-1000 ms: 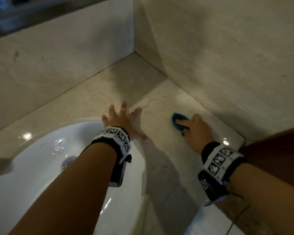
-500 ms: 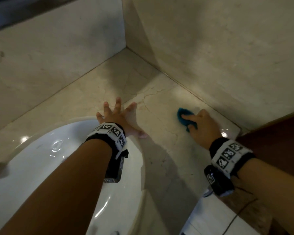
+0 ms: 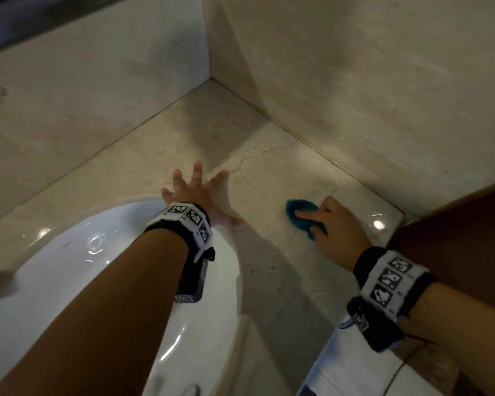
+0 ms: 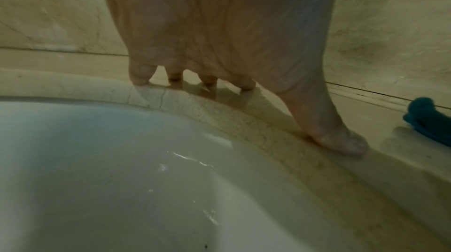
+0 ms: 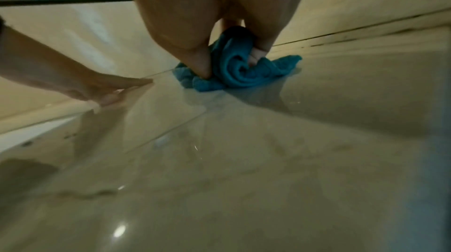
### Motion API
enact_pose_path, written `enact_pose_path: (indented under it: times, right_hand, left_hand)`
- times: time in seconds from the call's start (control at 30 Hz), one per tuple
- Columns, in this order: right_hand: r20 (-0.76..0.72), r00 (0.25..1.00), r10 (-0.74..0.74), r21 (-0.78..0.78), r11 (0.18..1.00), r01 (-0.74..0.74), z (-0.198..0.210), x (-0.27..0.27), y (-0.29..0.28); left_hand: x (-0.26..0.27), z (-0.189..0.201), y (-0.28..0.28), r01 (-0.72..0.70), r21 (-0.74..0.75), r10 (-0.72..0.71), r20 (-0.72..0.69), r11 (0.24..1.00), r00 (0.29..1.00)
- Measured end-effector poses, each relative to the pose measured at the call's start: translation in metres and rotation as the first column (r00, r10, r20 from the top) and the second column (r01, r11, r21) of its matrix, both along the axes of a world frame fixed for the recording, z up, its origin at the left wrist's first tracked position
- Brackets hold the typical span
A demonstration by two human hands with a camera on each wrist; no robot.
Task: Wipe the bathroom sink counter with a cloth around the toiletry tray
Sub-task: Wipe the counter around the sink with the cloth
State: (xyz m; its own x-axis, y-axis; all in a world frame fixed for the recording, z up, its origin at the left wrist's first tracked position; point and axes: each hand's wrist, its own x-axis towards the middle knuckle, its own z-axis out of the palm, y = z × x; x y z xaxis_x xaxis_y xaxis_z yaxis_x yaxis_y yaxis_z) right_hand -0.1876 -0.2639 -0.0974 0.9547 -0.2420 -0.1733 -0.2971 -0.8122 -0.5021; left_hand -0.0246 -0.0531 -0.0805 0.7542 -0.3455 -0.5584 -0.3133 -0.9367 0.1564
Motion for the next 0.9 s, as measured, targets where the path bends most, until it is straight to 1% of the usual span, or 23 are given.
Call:
enact_pose_path:
  times: [0.03,0.07,0.1,0.2,0.27,0.33,0.43,0.5,0.53,0.6,0.67,0.73,0.8,0.83,0.9]
  right_hand:
    - [-0.020,0.999,0.035,-0.002,0.999,-0.035,0.002,0.002,-0.005]
    - [-0.037,0.999,0.034,-0.023,0.999,-0.035,0.003,0.006,-0.014]
    - [-0.044,0.999,-0.004,-0.051,0.999,0.002,0.002,0.012,-0.026]
    - [-0.064,0.977,-0.205,-0.138,0.971,0.195,0.003,0.027,-0.058]
    - [-0.077,0.966,-0.247,-0.149,0.961,0.234,0.005,0.028,-0.056]
    - [-0.073,0.977,-0.200,-0.103,0.976,0.192,0.006,0.021,-0.036]
    - [-0.049,0.999,-0.008,-0.013,1.000,0.008,0.008,0.000,0.004]
    - [-0.053,0.995,0.086,-0.005,0.996,-0.086,0.006,-0.007,0.015]
    - [-0.066,0.992,0.103,0.002,0.995,-0.104,0.007,-0.006,0.014]
    - [-0.083,0.994,0.068,0.019,0.998,-0.066,0.008,0.005,0.003]
    - [-0.061,0.996,-0.063,-0.012,0.998,0.062,0.005,0.020,-0.012]
    - [-0.049,0.984,-0.172,-0.056,0.984,0.170,0.001,0.032,-0.018]
    - [-0.066,0.984,-0.168,-0.047,0.985,0.165,-0.001,0.034,-0.010]
    - [-0.087,0.990,-0.114,-0.018,0.993,0.113,0.000,0.029,0.001]
    - [-0.117,0.989,0.094,0.000,0.996,-0.094,0.004,0.015,0.029]
  left_hand:
    - [0.000,0.000,0.000,0.000,0.006,0.000,0.000,1.000,1.000]
    - [0.000,-0.001,-0.001,-0.001,0.014,0.001,-0.001,1.000,1.000]
    - [0.001,-0.001,0.000,-0.001,0.022,0.001,-0.003,1.000,1.000]
    - [0.001,-0.003,0.001,0.009,0.029,-0.009,-0.002,1.000,1.000]
    - [0.001,-0.002,0.001,0.012,0.031,-0.012,-0.001,0.999,1.000]
    - [0.002,-0.001,-0.001,0.014,0.032,-0.014,-0.005,0.999,1.000]
    - [0.004,0.000,-0.003,0.012,0.038,-0.012,-0.002,0.999,1.000]
    - [0.001,-0.001,-0.002,0.029,0.042,-0.030,0.027,0.999,0.999]
    - [-0.002,-0.003,-0.001,0.064,0.035,-0.066,0.049,0.997,0.997]
    - [-0.010,-0.005,-0.002,0.187,-0.003,-0.187,0.082,0.982,0.979]
    - [-0.019,-0.002,-0.005,0.279,-0.015,-0.278,0.070,0.960,0.958]
    - [-0.025,0.001,-0.007,0.305,0.007,-0.305,0.058,0.952,0.951]
    - [-0.027,0.004,-0.007,0.306,0.015,-0.306,0.057,0.952,0.950]
    - [-0.026,0.004,-0.007,0.301,0.009,-0.301,0.057,0.954,0.952]
    - [-0.025,0.005,-0.006,0.294,0.002,-0.294,0.059,0.956,0.954]
